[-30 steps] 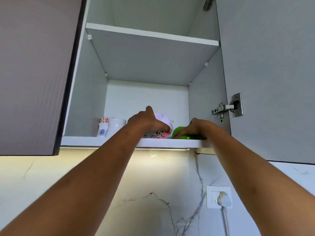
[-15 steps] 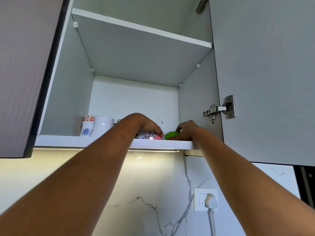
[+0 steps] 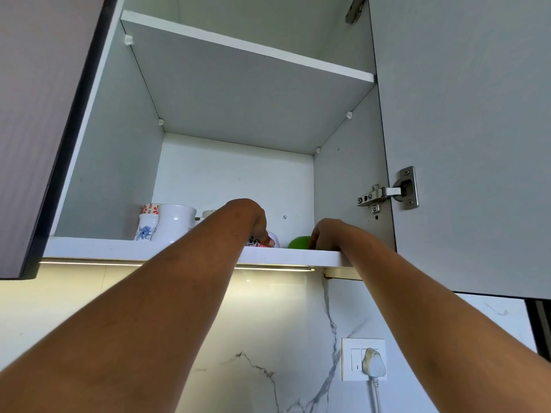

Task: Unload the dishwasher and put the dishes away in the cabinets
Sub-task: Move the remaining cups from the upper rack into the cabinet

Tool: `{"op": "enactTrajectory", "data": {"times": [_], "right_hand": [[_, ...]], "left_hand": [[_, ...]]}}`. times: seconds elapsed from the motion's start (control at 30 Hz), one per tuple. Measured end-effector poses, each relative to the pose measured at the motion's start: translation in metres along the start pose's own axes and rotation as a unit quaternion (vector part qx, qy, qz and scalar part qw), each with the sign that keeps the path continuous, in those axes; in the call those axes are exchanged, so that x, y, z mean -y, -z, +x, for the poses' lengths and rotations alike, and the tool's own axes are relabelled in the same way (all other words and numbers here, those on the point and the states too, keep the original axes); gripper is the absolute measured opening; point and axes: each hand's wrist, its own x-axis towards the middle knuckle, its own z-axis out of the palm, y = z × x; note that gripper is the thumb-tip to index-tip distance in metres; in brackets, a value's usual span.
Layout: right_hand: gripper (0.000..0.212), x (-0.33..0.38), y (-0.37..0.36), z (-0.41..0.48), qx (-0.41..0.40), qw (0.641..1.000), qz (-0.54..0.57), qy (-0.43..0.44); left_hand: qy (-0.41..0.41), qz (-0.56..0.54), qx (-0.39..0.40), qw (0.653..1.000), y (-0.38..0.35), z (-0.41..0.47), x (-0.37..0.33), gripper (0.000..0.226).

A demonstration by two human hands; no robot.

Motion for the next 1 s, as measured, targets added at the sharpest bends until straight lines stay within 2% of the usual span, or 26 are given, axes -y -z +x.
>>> {"op": "enactTrajectory", "data": {"times": [0.17, 0.23, 0.4, 0.5, 0.6, 0.77, 0.87, 1.0], "right_hand": [[0.036, 0.000, -0.002, 0.005, 0.025, 0.999, -0.028, 0.003], [0.036, 0.000, -0.001, 0.006, 0.040, 0.998, -0.038, 0.004], [0.041, 0.005, 0.009, 0.000, 0.095, 0.993, -0.074, 0.017], [0.046, 0.014, 0.015, -0.006, 0.097, 0.992, -0.065, 0.048], [0.050, 0.027, 0.019, -0.012, 0.114, 0.989, -0.055, 0.074], [0.068, 0.054, 0.021, -0.007, 0.195, 0.967, -0.135, 0.095], [0.069, 0.067, 0.015, 0.001, 0.232, 0.955, -0.156, 0.099], [0.062, 0.068, 0.017, -0.004, 0.223, 0.968, -0.097, 0.067]], "left_hand": [[-0.014, 0.005, -0.041, 0.999, -0.005, 0.017, 0.007, 0.036], [-0.028, 0.011, -0.017, 0.999, -0.004, 0.019, 0.008, 0.034], [-0.070, 0.045, 0.077, 0.994, -0.005, 0.010, 0.006, 0.046], [-0.086, 0.091, 0.110, 0.986, -0.006, 0.010, 0.004, 0.047], [-0.051, 0.137, 0.117, 0.982, -0.006, 0.015, 0.006, 0.042], [-0.025, 0.164, 0.099, 0.981, -0.003, 0.024, 0.009, 0.043], [-0.024, 0.174, 0.101, 0.979, -0.003, 0.029, 0.012, 0.043], [-0.015, 0.161, 0.100, 0.982, -0.006, 0.032, 0.015, 0.044]]}}
